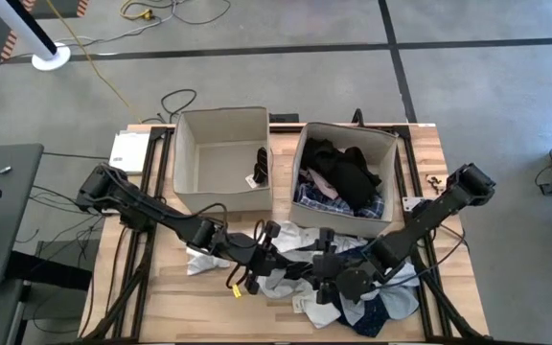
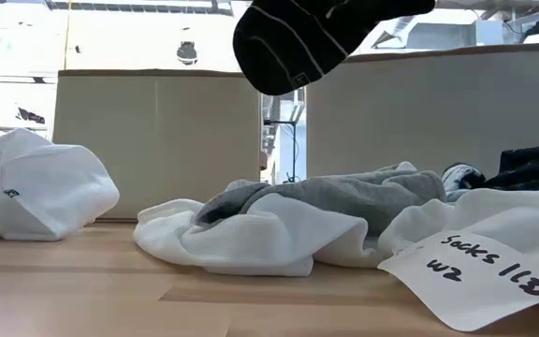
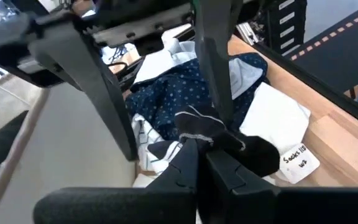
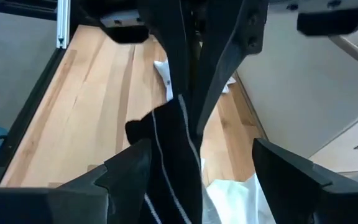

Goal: Sort clothes
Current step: Put the black sock into the right white laundry bin

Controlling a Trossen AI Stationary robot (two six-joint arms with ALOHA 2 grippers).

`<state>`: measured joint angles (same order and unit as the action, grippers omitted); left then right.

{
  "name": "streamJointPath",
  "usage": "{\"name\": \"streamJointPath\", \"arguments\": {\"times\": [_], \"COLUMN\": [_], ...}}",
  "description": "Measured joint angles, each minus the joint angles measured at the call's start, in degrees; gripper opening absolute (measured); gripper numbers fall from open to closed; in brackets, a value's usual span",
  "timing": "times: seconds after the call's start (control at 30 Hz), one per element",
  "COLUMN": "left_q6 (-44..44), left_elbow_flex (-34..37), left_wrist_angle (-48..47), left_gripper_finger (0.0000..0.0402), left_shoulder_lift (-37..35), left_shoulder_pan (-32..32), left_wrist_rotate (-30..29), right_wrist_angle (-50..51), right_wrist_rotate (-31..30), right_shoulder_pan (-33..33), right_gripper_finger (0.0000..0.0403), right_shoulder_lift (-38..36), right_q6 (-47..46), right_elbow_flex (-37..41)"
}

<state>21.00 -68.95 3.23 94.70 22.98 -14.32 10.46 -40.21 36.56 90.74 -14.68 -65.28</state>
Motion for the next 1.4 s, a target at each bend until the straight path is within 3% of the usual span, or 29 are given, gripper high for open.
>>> {"name": "streamJointPath", "arguments": {"times": [0.23,0.43,0.57,0.87,0.93,1.17,1.4], "left_q6": [1.3,1.7,1.0,0.9,1.2,2.7,-6.7], "left_elbow_flex": [0.0,0.0,0.0,0.0,0.0,0.0,0.0], "left_wrist_angle": [0.2,-1.7,-2.9,-2.9,-2.9,-9.0,-24.2], "left_gripper_finger": [0.0,0.0,0.0,0.0,0.0002,0.0082,0.0182], "left_shoulder_lift": [-3.7,-4.3,-4.3,-4.3,-4.3,-8.4,-18.9], "left_shoulder_pan": [0.0,-0.1,-0.1,-0.1,-0.1,1.5,3.8], "left_wrist_rotate": [-0.7,-0.7,-0.7,-1.5,-3.2,-10.5,-15.0], "right_wrist_angle": [0.5,-1.4,-2.4,-1.5,-1.2,0.9,11.5], "right_wrist_rotate": [0.4,0.4,0.4,0.4,0.3,-0.9,-10.2], "right_shoulder_pan": [-1.2,-2.1,-2.6,-3.8,-4.1,-5.2,-5.7], "right_gripper_finger": [0.0286,0.0251,0.0198,0.0028,0.0011,0.0009,0.0005], "right_shoulder_lift": [0.0,0.0,0.0,0.0,0.0,0.0,0.0], "right_q6": [0.3,3.1,5.2,6.2,6.8,10.5,15.7], "right_elbow_flex": [0.0,0.0,0.0,0.0,0.0,-2.5,-10.9]}}
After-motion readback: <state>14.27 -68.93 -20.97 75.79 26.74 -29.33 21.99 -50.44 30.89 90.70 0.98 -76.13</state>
